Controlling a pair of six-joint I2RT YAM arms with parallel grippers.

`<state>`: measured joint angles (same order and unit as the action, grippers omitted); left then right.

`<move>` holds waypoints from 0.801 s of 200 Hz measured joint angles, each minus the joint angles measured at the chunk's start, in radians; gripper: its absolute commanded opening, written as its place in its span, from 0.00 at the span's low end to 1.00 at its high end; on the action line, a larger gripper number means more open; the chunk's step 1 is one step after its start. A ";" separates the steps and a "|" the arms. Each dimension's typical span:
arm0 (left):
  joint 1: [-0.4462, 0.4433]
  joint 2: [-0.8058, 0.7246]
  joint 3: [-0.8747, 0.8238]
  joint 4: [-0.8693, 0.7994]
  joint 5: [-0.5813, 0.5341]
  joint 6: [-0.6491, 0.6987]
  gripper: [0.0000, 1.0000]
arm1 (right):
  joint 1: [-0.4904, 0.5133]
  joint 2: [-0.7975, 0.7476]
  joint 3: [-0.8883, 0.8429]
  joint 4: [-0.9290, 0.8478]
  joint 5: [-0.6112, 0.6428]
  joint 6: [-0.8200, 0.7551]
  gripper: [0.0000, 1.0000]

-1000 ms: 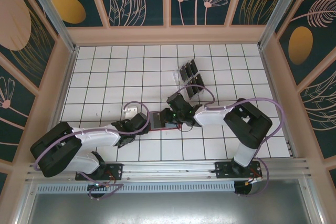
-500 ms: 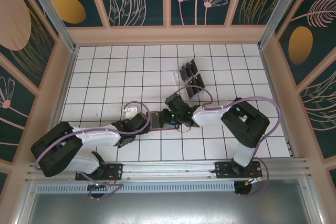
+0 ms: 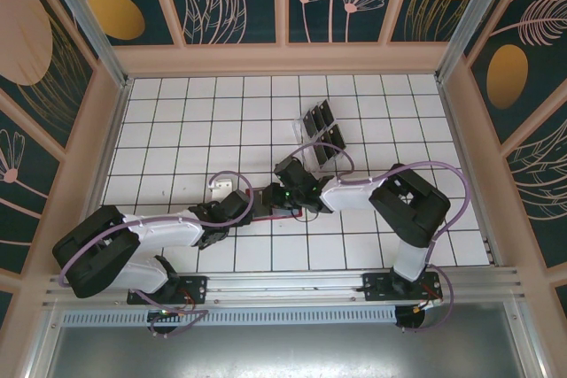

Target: Put the credit cards into the card holder

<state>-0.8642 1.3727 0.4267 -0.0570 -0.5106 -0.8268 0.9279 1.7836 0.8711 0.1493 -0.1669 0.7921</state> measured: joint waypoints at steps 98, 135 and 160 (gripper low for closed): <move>0.000 -0.069 0.000 -0.031 -0.006 -0.001 0.99 | -0.010 -0.074 -0.048 -0.011 0.009 -0.002 0.26; 0.000 -0.060 0.002 -0.049 -0.023 -0.002 0.99 | -0.010 -0.075 -0.048 -0.011 0.009 -0.003 0.24; 0.000 -0.037 0.006 -0.053 -0.025 -0.005 0.99 | -0.011 -0.073 -0.048 -0.011 0.009 -0.007 0.24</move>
<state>-0.8639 1.3354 0.4332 -0.1104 -0.5354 -0.8322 0.9169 1.7103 0.8234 0.1383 -0.1581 0.7853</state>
